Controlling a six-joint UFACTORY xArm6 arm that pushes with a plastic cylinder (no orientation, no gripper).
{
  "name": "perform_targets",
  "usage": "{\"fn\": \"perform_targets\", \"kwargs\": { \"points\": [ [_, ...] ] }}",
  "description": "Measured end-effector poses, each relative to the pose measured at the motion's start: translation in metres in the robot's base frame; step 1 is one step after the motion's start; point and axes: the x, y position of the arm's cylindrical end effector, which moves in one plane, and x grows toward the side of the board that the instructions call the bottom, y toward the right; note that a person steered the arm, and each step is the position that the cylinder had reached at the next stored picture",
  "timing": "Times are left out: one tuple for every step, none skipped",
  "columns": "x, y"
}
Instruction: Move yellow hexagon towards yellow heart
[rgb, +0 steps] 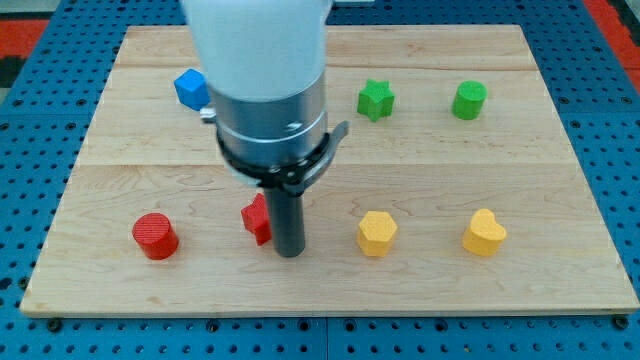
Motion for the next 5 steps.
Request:
{"fn": "perform_targets", "kwargs": {
  "points": [
    [0.004, 0.013],
    [-0.004, 0.070],
    [0.007, 0.110],
    [0.021, 0.119],
    [0.019, 0.131]
  ]
}}
